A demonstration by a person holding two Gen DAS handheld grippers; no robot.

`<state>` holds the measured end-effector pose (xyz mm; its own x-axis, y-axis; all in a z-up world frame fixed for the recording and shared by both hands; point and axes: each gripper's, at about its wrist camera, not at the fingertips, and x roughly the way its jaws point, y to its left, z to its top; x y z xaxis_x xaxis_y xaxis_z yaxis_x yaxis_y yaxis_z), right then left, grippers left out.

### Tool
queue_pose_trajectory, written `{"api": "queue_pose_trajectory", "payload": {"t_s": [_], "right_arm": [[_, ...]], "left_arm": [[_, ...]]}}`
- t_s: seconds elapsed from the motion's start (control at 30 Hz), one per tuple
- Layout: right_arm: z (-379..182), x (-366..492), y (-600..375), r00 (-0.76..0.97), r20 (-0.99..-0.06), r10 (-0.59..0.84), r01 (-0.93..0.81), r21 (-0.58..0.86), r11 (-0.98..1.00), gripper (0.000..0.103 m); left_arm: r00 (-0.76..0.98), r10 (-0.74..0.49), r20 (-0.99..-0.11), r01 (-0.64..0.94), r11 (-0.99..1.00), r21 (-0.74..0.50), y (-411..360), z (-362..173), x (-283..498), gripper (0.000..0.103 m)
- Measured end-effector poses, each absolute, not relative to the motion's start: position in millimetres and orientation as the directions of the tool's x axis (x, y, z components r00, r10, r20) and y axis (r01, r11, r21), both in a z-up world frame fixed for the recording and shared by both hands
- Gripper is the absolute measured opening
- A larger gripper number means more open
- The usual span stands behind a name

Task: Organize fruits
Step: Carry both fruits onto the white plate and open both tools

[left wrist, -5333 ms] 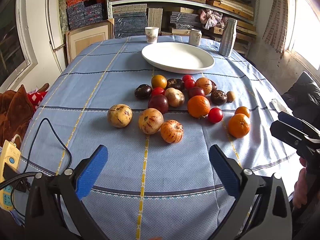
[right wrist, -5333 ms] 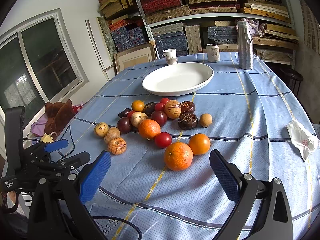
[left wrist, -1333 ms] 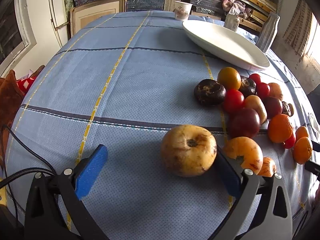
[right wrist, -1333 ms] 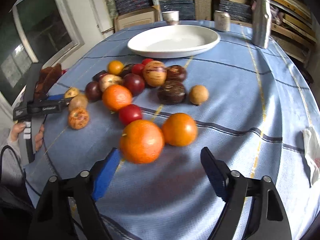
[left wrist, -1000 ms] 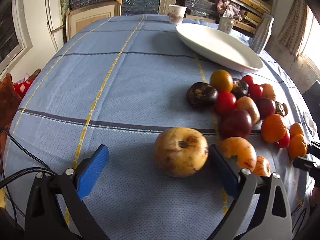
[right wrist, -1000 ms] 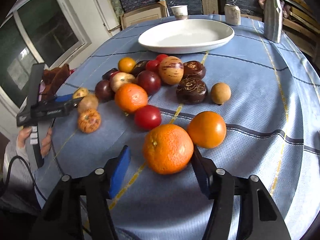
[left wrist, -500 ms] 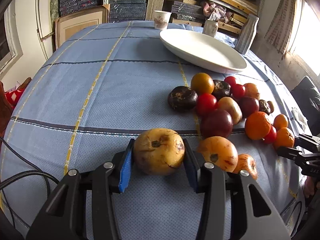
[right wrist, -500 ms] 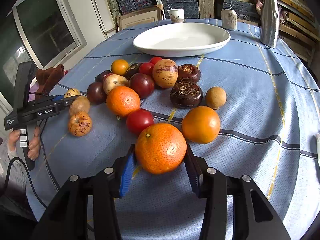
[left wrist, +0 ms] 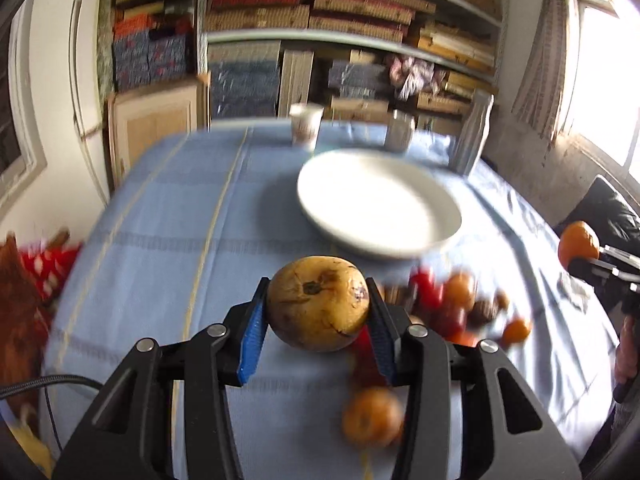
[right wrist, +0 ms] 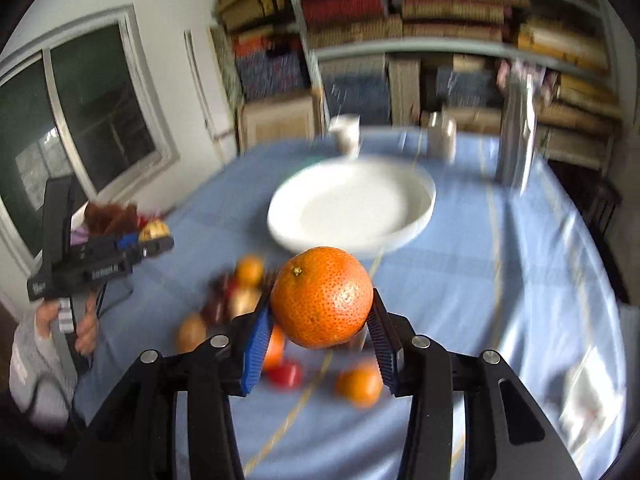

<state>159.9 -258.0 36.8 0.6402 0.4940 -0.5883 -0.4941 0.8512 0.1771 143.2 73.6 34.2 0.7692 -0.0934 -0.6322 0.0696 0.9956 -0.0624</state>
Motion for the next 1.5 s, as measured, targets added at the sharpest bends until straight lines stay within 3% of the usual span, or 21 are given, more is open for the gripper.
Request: {"api": "queue_pose_trajectory", "payload": {"t_s": [0.13,0.37,0.57,0.6,0.63,0.67,0.7,0.9,1.03,1.4,1.5], "right_arm": [[53,224,-246,0.678,-0.563,0.473,-0.455,0.184,0.871,0.047],[-21,321,-219,0.597,-0.669,0.443,-0.365,0.265,0.892,0.047],[-48,336,-203,0.567,-0.706,0.424,-0.359,0.252,0.899,0.048],[-47,336,-202,0.562,-0.703,0.435,-0.362,0.264,0.894,0.048],[-47,337,-202,0.563,-0.697,0.443,-0.362,0.274,0.891,0.050],[-46,337,-202,0.567,-0.692,0.447,-0.363,0.277,0.890,0.057],[-44,335,-202,0.579,-0.686,0.441,-0.365,0.266,0.892,0.060],[-31,320,-205,0.607,-0.661,0.442,-0.371,0.257,0.893,0.060],[-22,305,-218,0.641,-0.634,0.433,-0.363,0.246,0.899,0.068],[-10,262,-237,0.705,-0.584,0.402,-0.351,0.204,0.914,0.070],[-10,245,-241,0.712,-0.577,0.400,-0.351,0.201,0.915,0.073]], "left_arm": [[0.760,-0.120,-0.639,0.098,0.993,-0.070,52,45,203,0.045],[0.670,-0.147,-0.727,0.087,0.989,-0.119,32,-6,283,0.045],[0.646,-0.142,-0.750,0.090,0.990,-0.110,26,-30,306,0.046],[0.649,-0.144,-0.747,0.093,0.990,-0.110,25,-31,305,0.050],[0.652,-0.143,-0.744,0.095,0.990,-0.106,25,-30,305,0.060],[0.660,-0.143,-0.737,0.097,0.990,-0.105,24,-29,305,0.068],[0.668,-0.146,-0.729,0.101,0.989,-0.106,25,-27,303,0.069],[0.674,-0.148,-0.724,0.103,0.989,-0.106,26,-21,293,0.070],[0.685,-0.154,-0.712,0.089,0.988,-0.129,36,-15,280,0.080],[0.758,-0.127,-0.640,0.030,0.987,-0.160,68,10,207,0.084],[0.769,-0.131,-0.626,0.019,0.983,-0.183,75,9,181,0.089]]}}
